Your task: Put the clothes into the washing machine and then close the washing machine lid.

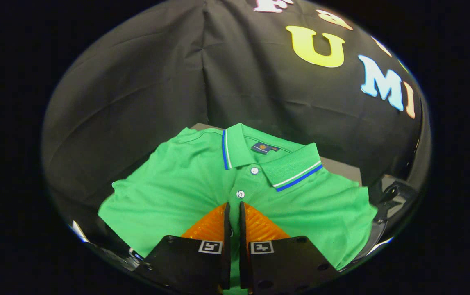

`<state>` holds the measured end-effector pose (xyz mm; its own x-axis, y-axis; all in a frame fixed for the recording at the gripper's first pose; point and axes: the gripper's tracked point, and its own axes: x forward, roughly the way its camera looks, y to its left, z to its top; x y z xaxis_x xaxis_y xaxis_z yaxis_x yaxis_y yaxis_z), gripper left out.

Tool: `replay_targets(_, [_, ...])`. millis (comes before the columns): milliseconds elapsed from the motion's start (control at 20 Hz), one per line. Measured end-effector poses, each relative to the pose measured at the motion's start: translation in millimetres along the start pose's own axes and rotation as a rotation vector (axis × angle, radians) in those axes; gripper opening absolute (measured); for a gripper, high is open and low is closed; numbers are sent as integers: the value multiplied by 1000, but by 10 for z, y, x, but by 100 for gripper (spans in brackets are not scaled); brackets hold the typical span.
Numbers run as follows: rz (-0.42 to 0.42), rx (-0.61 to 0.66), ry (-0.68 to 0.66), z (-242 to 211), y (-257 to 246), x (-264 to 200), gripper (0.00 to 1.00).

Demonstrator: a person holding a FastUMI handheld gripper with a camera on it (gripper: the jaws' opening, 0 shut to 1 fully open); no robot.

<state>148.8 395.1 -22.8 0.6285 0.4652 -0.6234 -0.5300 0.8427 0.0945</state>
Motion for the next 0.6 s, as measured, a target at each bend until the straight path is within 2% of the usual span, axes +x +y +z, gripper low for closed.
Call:
replay_targets(100, [15,12,-19,19,-16,-2,11])
replay_targets(200, [45,34,-38,21,-15,10,2])
replay_targets(350, [87,76,-91,83,22,-89,2])
replay_targets(600, [107,41,-212,329,55,-312,1])
